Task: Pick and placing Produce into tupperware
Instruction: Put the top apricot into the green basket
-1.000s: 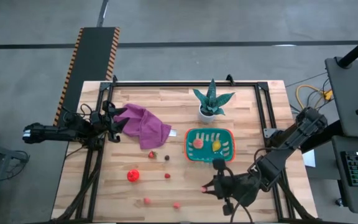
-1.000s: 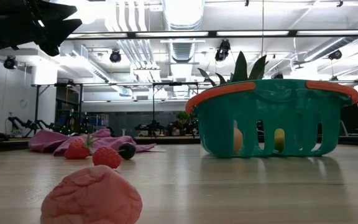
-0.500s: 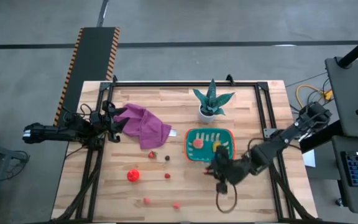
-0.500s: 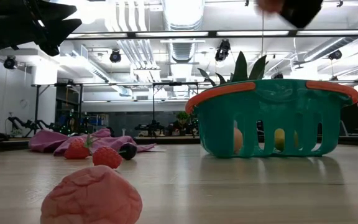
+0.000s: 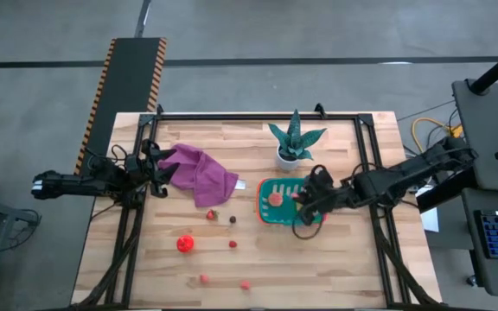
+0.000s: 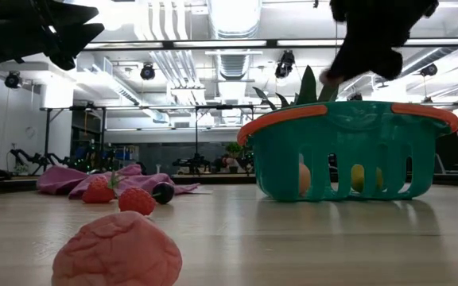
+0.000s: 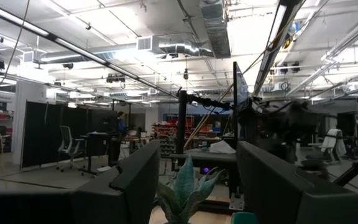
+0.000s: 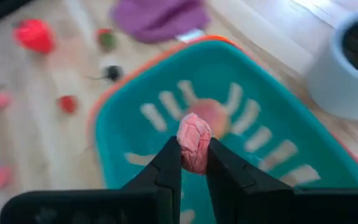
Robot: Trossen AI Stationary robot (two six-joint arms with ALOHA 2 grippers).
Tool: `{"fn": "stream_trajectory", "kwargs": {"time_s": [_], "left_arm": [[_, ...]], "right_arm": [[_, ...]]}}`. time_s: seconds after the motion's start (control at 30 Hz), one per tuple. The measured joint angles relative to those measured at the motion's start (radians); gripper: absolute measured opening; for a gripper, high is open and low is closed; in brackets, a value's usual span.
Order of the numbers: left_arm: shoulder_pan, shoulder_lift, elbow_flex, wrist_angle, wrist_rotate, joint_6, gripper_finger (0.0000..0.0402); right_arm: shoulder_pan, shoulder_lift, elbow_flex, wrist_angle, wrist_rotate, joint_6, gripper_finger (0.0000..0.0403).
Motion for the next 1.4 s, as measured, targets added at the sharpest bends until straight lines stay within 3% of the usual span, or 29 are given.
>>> {"fn": "stream_trajectory", "kwargs": {"time_s": [0.23,0.47,0.67,0.97,1.4], "left_arm": [[0.000,0.001,0.000,0.000,0.000,0.000,0.0199],[0.000,0.000,0.000,0.000,0.000,0.000,0.0199],[0.000,0.001,0.000,0.000,0.000,0.007,0.0199],[0.000,0.001,0.000,-0.001,0.000,0.007,0.0199],[0.000,0.003,0.000,-0.001,0.000,0.007,0.0199]], "right_arm": [[-0.012,0.046,0.004,-0.038,-0.001,0.081,0.0047],[-0.012,0.125,0.067,-0.206,0.019,0.191,0.0047],[-0.015,0.246,0.191,-0.345,0.085,0.196,0.0047],[-0.024,0.440,0.402,-0.690,0.076,0.248,0.0047],[-0.049,0.498,0.422,-0.737,0.043,0.253,0.0047]]}}
